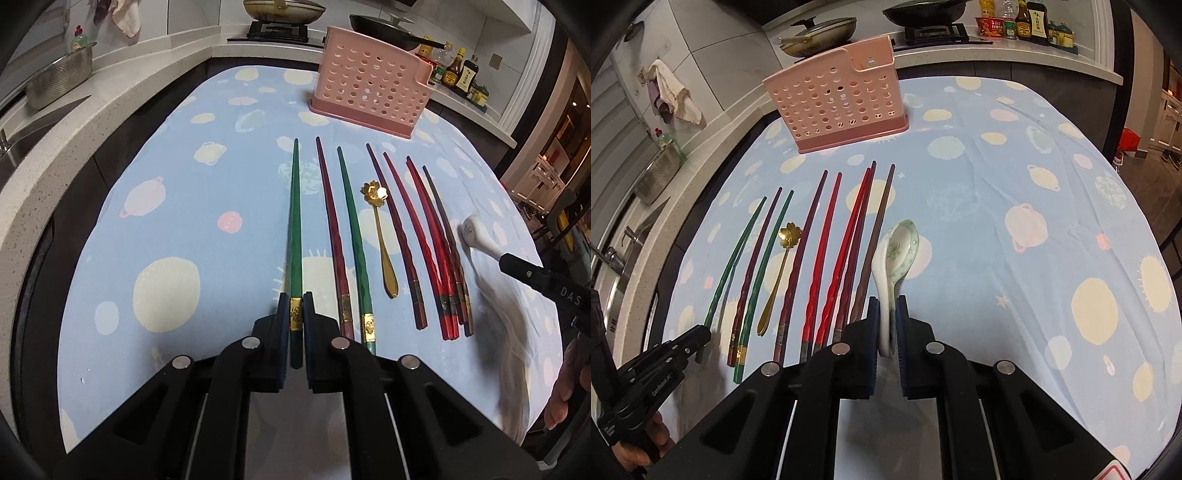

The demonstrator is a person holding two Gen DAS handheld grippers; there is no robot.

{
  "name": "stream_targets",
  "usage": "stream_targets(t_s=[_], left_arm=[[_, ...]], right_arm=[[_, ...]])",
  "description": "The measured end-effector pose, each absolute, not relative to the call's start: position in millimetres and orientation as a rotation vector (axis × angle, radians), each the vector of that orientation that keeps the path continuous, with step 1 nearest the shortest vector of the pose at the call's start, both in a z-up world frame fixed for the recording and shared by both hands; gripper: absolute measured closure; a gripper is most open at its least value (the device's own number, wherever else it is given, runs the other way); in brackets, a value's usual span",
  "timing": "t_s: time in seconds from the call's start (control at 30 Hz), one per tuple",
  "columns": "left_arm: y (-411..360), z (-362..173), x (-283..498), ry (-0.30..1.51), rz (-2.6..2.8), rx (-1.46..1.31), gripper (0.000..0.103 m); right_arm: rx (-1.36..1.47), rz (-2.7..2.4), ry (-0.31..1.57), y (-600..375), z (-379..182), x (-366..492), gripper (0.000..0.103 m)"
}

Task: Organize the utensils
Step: 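Lift the green chopstick with the left tool while the right tool carries the spoon toward the pink holder, then lower the chopstick into the pink holder and open the left tool while the right tool releases the spoon there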

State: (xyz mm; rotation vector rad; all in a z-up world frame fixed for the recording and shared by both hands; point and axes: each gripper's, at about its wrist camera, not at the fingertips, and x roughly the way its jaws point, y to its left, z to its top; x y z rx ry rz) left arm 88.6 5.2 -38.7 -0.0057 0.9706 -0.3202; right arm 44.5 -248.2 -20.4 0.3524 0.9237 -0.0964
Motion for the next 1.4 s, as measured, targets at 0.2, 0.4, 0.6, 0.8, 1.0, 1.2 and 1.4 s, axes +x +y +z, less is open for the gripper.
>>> stream_targets(t_s=[0.2, 0.4, 0.6, 0.8, 1.0, 1.2, 1.4], left_arm=[[16.4, -6.4, 81.3, 0.904, -0.318, -0.022, 0.096], [28.8, 28.2, 80.0, 0.837, -0.314, -0.061, 0.096], [29.2, 59.1, 84.3, 0.764, -0.321, -0.06, 0.096], [23.6, 89.0, 99.1, 0.701, -0.341, -0.064, 0.096], [12.7, 114.7, 126.9, 0.668, -0.384, -0.08, 0.096], [-6.0, 142.2, 165.1, 0.606, -0.394, -0.028, 0.096], [-23.5, 180.3, 203.7, 0.541, -0.426, -0.032, 0.096]], right_arm=[[0.356, -0.091, 0.879, -249.1, 0.7, 30.7, 0.096], [0.35, -0.085, 0.845, -248.0, 16.6, 22.8, 0.096], [0.35, -0.077, 0.822, -247.0, 27.9, 18.4, 0.096], [0.345, -0.066, 0.793, -250.3, 44.1, 25.2, 0.096], [0.37, -0.03, 0.757, -261.8, 65.5, 52.5, 0.096], [0.427, 0.022, 0.734, -277.7, 84.3, 98.8, 0.096], [0.452, 0.04, 0.703, -293.0, 103.3, 149.7, 0.096]])
